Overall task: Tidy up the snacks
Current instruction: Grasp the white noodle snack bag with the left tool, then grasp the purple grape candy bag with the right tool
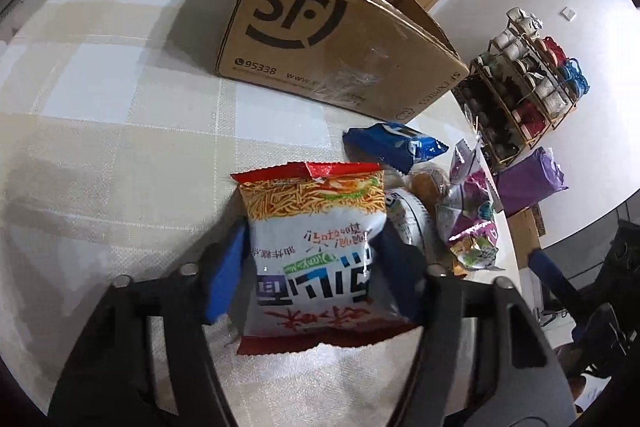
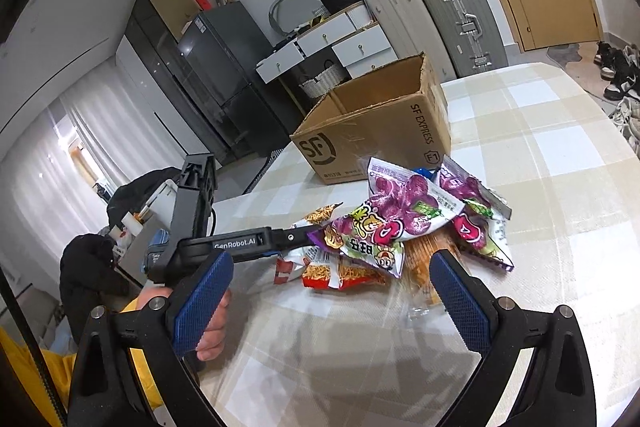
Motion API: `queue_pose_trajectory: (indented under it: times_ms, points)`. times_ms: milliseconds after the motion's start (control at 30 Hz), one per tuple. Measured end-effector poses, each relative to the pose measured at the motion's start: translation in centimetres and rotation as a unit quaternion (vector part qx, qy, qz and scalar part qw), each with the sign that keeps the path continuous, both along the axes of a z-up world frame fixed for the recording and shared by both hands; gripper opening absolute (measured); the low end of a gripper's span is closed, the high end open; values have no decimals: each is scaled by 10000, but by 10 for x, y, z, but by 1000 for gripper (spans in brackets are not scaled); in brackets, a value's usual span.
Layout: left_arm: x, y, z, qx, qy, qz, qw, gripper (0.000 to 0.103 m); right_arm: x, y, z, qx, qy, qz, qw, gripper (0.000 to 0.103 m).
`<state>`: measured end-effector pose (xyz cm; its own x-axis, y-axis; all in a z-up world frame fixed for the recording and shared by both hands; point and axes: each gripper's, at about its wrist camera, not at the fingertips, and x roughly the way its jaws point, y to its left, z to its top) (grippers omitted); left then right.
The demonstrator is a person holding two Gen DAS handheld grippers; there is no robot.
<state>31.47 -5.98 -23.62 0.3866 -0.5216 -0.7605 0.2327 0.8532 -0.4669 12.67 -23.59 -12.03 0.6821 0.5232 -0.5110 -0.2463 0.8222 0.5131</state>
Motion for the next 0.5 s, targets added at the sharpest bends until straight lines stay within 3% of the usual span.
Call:
queue_pose_trajectory:
  times_ms: [233,500]
  points:
    - [-3,-4,1,90,-202,17,9998,43,10,7,-5,-26,189,-27,9998,100]
    - [-34,23,18,105,-542,112,9984,42,35,13,-7,-157,567,-80,9982,100]
